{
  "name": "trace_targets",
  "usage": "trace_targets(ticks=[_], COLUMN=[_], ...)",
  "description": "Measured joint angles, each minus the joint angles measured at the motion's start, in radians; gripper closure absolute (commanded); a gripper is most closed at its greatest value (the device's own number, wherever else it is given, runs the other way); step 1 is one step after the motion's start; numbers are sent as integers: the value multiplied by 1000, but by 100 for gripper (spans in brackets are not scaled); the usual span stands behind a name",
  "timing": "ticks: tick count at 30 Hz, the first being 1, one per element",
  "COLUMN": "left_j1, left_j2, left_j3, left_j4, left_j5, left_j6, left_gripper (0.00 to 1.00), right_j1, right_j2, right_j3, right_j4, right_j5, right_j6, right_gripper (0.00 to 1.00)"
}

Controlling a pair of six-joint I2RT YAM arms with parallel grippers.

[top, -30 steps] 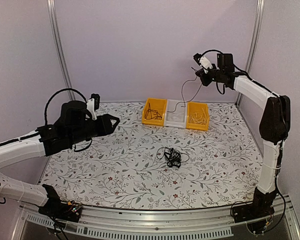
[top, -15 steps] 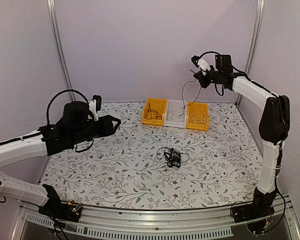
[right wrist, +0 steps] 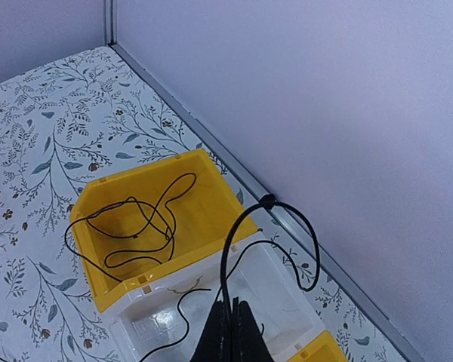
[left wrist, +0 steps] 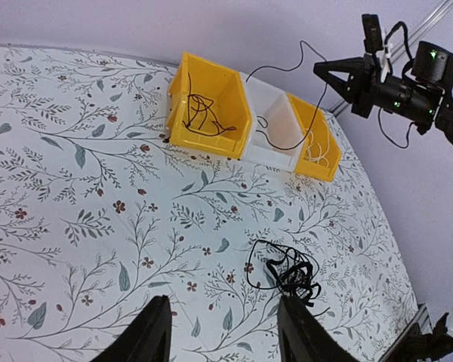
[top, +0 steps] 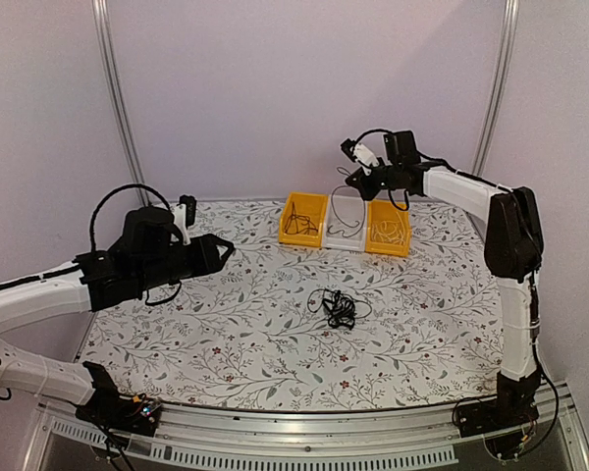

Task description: Untangle the cables

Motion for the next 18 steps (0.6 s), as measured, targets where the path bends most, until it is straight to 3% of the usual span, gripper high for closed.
trace_targets(ticks=[18], left_j1=[0], left_j2=[-15], left_j3=[-8], left_j4=[-14], left_j5=[-4], left_j6=[-27], left_gripper=[49], right_j1=[-2], right_j2=[117], right_j3=[-48], right_j4=[-48], right_j5=[-32], right_j6=[71], right_gripper=[100])
